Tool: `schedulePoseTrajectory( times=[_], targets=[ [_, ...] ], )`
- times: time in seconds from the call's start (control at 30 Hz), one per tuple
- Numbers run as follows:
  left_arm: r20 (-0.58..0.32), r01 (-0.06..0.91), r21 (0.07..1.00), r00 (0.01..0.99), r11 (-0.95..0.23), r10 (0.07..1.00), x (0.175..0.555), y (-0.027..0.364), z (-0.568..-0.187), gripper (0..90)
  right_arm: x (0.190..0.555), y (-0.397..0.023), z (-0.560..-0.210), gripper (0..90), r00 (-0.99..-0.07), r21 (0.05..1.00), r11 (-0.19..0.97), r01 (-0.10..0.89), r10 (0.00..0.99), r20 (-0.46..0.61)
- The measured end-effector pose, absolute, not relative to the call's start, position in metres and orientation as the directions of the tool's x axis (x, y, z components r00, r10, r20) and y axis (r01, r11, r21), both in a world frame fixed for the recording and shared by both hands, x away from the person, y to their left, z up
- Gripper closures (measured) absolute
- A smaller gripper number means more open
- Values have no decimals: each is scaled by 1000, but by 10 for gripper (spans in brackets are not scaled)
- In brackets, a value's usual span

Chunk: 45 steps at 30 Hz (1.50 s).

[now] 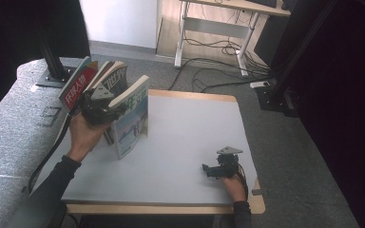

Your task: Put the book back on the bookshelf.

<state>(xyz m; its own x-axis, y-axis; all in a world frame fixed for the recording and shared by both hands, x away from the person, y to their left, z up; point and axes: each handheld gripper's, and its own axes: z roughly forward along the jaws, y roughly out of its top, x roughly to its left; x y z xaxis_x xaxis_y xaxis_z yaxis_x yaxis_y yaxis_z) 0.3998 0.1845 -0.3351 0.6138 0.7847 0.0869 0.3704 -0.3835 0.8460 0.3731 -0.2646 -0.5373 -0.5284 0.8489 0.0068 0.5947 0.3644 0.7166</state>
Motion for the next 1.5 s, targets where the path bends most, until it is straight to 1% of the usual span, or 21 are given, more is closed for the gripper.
schedulePoseTrajectory(
  times=[0.07,0.23,0.3,0.33,0.43,0.57,0.63,0.77,1.0,1.17,1.27,1.37,1.5],
  targets=[
    [71,383,839,627,-386,776,404,184,-330,672,373,-265,-537,0,-529,717,364,595,849,7],
    [67,396,826,637,-401,768,407,179,-326,673,373,-265,-537,0,-528,717,364,594,849,6],
    [67,398,823,640,-405,766,407,178,-325,695,373,-265,-537,0,-529,717,365,594,849,6],
    [58,404,823,640,-399,766,408,177,-325,695,373,-265,-537,0,-529,717,365,594,849,6],
    [31,413,823,651,-389,758,412,177,-323,737,373,-265,-537,0,-528,717,364,594,849,7],
    [37,398,836,646,-377,763,414,177,-322,740,373,-265,-537,0,-529,717,365,594,849,6],
    [21,392,842,661,-369,750,420,178,-321,741,373,-265,-537,0,-529,717,365,594,849,6],
    [17,387,845,672,-370,740,425,178,-320,742,373,-265,-537,0,-529,717,365,594,849,7],
    [59,365,856,634,-366,771,436,169,-315,742,373,-265,-537,0,-529,717,364,594,849,7],
    [25,373,873,612,-316,791,445,166,-316,742,373,-265,-537,0,-529,717,364,594,849,7],
    [30,364,881,596,-303,803,450,162,-315,741,373,-265,-537,0,-529,717,364,594,849,7],
    [53,347,888,574,-301,817,454,158,-315,741,373,-265,-537,0,-529,717,364,594,849,7],
    [104,323,886,562,-334,821,454,151,-320,739,373,-265,-537,0,-529,717,365,594,848,7]
  ],
)
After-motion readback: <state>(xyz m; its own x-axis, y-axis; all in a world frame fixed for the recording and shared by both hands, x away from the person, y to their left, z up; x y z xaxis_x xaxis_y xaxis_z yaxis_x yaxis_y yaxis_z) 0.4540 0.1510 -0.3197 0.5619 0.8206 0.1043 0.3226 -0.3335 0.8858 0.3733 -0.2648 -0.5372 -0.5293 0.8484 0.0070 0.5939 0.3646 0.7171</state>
